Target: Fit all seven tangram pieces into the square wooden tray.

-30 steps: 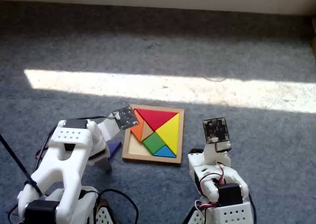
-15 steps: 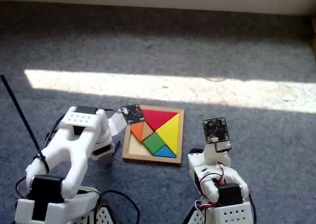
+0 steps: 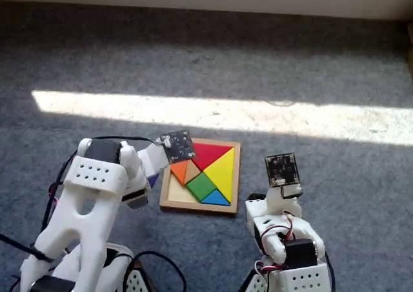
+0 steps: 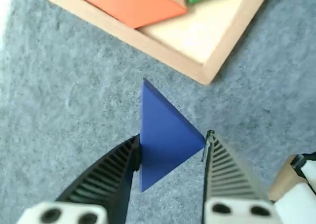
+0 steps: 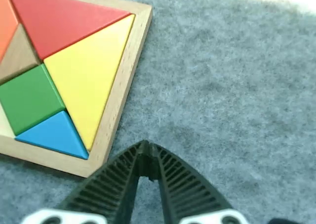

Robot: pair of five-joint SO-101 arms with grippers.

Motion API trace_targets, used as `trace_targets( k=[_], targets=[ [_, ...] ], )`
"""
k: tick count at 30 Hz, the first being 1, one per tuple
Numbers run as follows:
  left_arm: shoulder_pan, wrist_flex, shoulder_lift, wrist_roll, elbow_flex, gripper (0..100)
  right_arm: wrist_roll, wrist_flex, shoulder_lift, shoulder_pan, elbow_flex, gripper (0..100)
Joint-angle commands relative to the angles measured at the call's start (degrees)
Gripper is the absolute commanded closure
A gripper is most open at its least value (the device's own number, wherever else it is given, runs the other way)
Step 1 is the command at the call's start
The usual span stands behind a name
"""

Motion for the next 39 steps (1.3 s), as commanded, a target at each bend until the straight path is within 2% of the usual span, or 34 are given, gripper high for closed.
trace_targets(
  k=[1,8,13,17,20,23,26,32,39],
  targets=[
    [7.3,2.8,-3.0,0.5,-2.8,90,0.5,0.1,-0.7,0.7,6.6,99.4],
    [17.0,-2.3,-1.7,0.5,-2.9,90,0.5,0.1,-0.7,0.7,6.6,99.4],
    [20.8,-6.9,7.5,0.5,-4.6,90,0.5,0.1,-0.7,0.7,6.6,99.4],
    [22.5,-6.6,16.0,0.5,-9.5,90,0.5,0.1,-0.7,0.7,6.6,99.4],
    [22.2,-6.6,20.9,0.5,-13.2,88,0.5,0.1,-0.7,0.7,6.6,99.4],
    [21.1,-6.9,23.9,0.6,-15.2,80,0.5,0.1,-0.7,0.7,6.6,99.4],
    [20.4,-7.0,24.7,5.1,-15.9,75,0.5,0.1,-0.7,0.7,6.6,99.4],
    [19.8,-6.6,20.4,7.2,-16.6,74,0.5,0.1,-0.7,0.7,6.6,99.4],
    [14.5,-6.5,10.6,17.6,-15.4,74,0.5,0.1,-0.7,0.7,6.6,99.4]
  ],
)
